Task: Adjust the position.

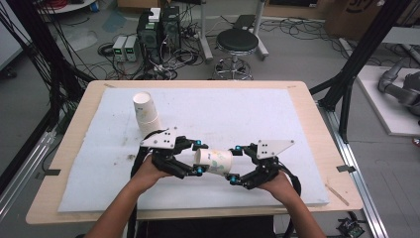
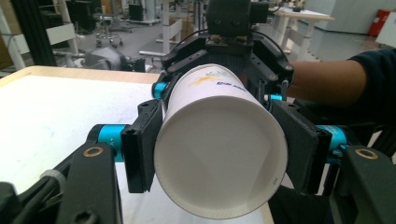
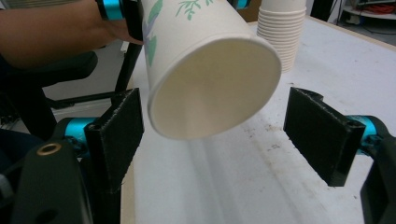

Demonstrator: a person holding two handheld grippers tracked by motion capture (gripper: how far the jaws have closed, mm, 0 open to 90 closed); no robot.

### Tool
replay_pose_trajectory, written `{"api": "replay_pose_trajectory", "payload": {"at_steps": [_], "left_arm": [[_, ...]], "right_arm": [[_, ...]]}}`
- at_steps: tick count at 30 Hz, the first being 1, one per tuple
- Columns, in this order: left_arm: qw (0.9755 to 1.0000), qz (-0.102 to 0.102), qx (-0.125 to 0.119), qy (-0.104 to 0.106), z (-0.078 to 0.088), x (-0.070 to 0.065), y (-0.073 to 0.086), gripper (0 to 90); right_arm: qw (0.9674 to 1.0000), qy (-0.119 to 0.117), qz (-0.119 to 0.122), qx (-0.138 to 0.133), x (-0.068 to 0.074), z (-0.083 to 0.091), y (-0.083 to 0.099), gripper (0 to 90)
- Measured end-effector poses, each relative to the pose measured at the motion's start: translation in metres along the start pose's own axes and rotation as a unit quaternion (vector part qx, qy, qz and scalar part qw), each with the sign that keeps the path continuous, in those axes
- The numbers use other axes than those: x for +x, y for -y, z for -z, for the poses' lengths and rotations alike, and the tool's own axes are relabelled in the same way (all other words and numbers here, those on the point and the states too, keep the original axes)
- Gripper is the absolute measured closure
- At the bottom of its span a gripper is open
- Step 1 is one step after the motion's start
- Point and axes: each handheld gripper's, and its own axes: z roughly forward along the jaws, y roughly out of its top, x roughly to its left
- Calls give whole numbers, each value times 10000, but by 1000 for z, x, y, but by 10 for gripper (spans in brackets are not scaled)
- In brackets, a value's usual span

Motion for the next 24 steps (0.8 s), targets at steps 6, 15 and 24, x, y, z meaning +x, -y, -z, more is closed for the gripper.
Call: {"api": "replay_pose_trajectory", "payload": {"at_steps": [6,15,24], "left_arm": [[9999,-7,-31,126,-5,-1,0,371],[9993,104,-220,285,-9,0,3,370],[9989,216,-285,295,-7,2,6,370]], "right_arm": [[9999,-131,-24,-81,0,-2,0,206],[9988,-393,68,-290,0,-1,-1,280],[9980,-469,-18,-412,-1,0,0,334]]}}
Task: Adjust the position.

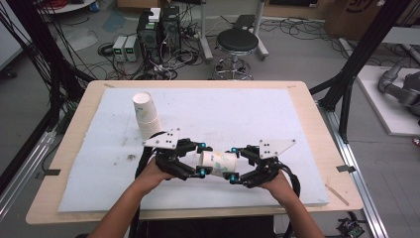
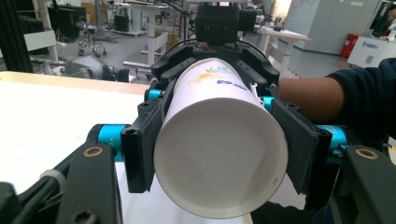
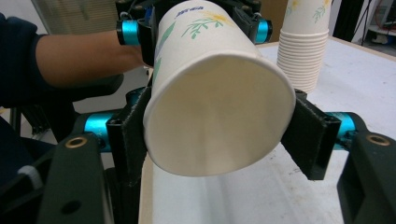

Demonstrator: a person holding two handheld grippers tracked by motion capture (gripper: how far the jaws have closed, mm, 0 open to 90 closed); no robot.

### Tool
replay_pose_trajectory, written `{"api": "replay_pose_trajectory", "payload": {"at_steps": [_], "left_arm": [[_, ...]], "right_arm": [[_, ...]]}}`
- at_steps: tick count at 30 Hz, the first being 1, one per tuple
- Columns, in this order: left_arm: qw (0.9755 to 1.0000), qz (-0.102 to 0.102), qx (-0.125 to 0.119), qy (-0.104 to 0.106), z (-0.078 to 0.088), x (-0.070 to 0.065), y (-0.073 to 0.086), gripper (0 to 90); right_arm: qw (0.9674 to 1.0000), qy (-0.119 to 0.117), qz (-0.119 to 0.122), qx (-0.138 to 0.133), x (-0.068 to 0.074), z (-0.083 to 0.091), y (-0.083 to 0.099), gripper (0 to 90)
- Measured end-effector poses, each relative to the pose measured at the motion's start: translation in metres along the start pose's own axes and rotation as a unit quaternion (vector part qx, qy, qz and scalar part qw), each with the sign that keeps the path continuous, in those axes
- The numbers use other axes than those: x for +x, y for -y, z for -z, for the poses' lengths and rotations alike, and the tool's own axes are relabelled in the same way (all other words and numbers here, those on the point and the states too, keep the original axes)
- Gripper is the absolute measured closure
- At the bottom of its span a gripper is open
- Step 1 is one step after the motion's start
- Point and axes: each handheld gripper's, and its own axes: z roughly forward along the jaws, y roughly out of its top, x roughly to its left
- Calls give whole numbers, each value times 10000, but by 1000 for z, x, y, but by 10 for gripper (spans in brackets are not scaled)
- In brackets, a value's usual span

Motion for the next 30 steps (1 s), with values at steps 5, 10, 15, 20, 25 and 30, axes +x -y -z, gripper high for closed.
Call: {"api": "replay_pose_trajectory", "payload": {"at_steps": [5,10,15,20,25,30], "left_arm": [[10000,9,-6,18,0,1,0,370],[10000,34,33,3,-1,0,0,361],[9986,195,337,-362,0,-2,-1,160],[9963,180,612,-582,10,-2,-5,155],[9938,86,885,-667,15,-2,-10,155],[9888,-61,1283,-761,16,-3,-12,160]], "right_arm": [[9999,-23,-42,-118,-1,2,0,350],[9998,-49,-126,-128,-1,3,-1,357],[9997,-62,-241,-71,-3,6,-2,356],[9980,141,-333,509,-7,11,-11,353],[9953,160,-271,914,-8,6,-19,354],[9902,215,-167,1369,-9,-3,-30,354]]}}
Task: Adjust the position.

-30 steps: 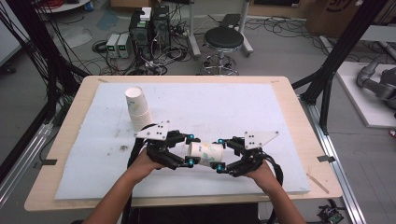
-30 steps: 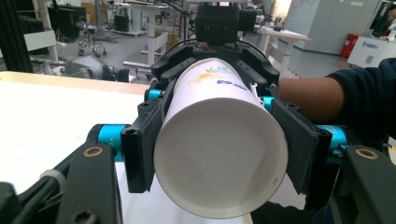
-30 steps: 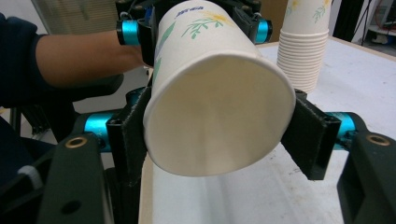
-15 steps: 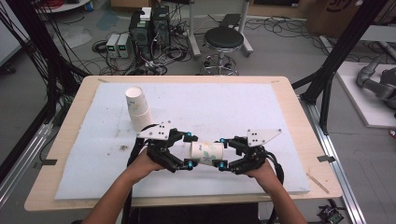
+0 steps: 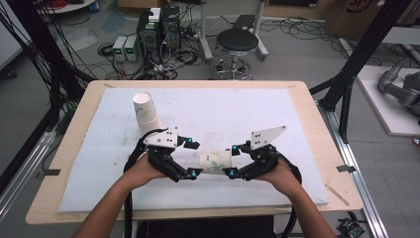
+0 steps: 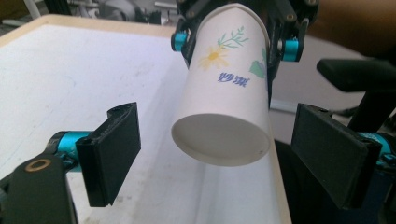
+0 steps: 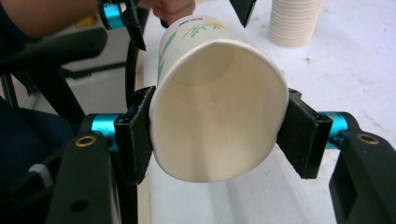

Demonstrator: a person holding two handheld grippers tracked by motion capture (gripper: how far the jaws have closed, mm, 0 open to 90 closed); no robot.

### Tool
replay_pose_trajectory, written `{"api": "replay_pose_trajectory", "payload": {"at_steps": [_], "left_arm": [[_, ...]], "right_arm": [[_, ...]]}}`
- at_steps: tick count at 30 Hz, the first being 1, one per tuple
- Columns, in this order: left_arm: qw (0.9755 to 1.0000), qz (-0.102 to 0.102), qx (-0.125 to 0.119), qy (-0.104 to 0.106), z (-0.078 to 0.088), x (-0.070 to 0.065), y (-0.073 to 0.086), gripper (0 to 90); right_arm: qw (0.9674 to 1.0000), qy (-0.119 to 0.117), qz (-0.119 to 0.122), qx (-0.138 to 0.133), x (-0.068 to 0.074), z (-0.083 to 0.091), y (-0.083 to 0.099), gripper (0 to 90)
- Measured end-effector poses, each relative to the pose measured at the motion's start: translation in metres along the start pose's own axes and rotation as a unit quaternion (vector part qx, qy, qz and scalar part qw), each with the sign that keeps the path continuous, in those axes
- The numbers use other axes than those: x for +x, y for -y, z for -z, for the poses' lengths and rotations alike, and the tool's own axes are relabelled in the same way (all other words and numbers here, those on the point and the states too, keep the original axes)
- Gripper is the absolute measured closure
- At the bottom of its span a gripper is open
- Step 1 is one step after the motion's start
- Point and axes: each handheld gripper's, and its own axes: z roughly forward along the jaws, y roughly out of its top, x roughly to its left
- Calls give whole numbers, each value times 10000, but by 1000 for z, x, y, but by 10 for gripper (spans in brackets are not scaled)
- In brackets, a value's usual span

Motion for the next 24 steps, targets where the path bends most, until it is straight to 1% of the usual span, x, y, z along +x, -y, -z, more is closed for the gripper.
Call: {"api": "replay_pose_trajectory", "payload": {"at_steps": [1,2,5,6,7,11,12,14,17,19,20,22,24], "left_arm": [[10000,-28,83,-21,0,0,0,160],[9998,-89,192,-20,0,0,0,160],[9993,-128,345,-43,-2,-1,0,166],[9990,-163,409,-51,-1,-1,0,167],[9988,-189,458,-54,-2,-1,0,167],[9976,-238,643,-77,-4,-2,1,171],[9971,-259,714,-71,-5,-2,1,171],[9961,-281,836,-89,-7,-3,2,172],[9946,-342,975,-85,-9,-3,2,174],[9944,-344,993,-85,-10,-4,1,175],[9942,-354,1016,-94,-10,-3,1,175],[9933,-383,1081,-120,-11,-3,0,175],[9920,-425,1181,-126,-12,-3,-1,176]], "right_arm": [[10000,0,0,0,0,0,0,354],[9999,31,23,122,0,-1,-2,354],[9993,45,83,369,1,-6,-8,354],[9985,52,137,522,1,-9,-12,354],[9985,52,137,522,1,-9,-12,354],[9960,108,208,864,1,-15,-20,355],[9960,108,208,864,1,-15,-20,355],[9951,86,215,966,1,-17,-23,355],[9927,117,284,1168,1,-20,-28,355],[9910,98,329,1296,1,-23,-32,355],[9910,98,329,1296,1,-23,-32,355],[9895,81,349,1398,1,-25,-34,355],[9884,73,369,1474,1,-27,-36,355]]}}
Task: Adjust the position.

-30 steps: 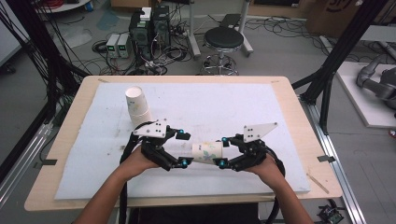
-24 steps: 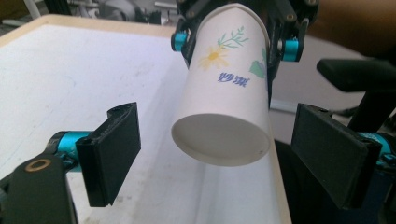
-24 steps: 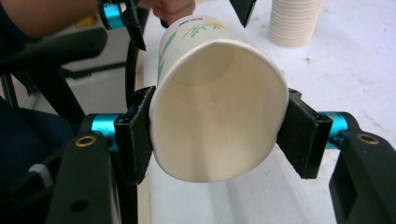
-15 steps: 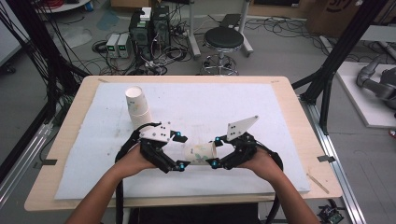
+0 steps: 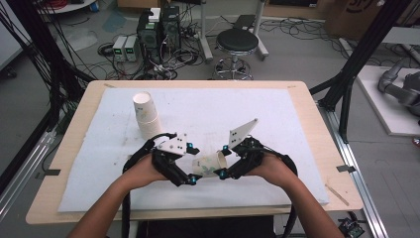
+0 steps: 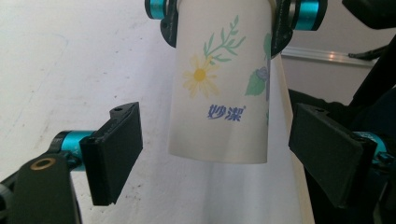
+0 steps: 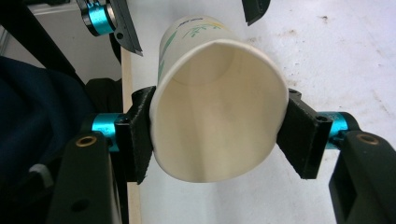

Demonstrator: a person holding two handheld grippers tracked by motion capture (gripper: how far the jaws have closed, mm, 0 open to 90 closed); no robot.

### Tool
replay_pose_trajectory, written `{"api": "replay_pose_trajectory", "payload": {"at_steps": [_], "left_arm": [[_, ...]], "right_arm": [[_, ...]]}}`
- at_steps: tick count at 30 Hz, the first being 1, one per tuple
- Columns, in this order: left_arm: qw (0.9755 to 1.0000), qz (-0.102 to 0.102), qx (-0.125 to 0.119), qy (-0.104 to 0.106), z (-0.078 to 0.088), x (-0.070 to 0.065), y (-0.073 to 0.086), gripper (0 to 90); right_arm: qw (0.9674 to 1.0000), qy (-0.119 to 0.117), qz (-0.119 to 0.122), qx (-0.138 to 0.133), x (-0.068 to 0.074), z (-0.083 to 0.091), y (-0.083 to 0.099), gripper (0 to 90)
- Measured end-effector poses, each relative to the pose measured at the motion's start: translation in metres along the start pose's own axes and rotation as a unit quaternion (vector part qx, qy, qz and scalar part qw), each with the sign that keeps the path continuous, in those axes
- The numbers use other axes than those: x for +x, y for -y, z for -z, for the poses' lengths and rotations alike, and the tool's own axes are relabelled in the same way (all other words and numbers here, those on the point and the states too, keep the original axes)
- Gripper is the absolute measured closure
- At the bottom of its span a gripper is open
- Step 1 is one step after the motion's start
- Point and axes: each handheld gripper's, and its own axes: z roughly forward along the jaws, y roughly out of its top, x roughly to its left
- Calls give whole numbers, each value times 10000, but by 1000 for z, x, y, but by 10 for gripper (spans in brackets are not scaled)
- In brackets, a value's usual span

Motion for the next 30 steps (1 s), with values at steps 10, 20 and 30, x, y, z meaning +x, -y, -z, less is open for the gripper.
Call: {"api": "replay_pose_trajectory", "payload": {"at_steps": [10,20,30], "left_arm": [[9994,-73,346,62,-11,-1,-1,180],[9981,-110,603,47,-16,-2,0,185],[9973,-102,722,66,-22,-2,-1,220]], "right_arm": [[9981,37,214,580,2,-8,-17,355],[9939,60,385,1032,3,-16,-29,354],[9927,47,403,1134,4,-19,-32,354]]}}
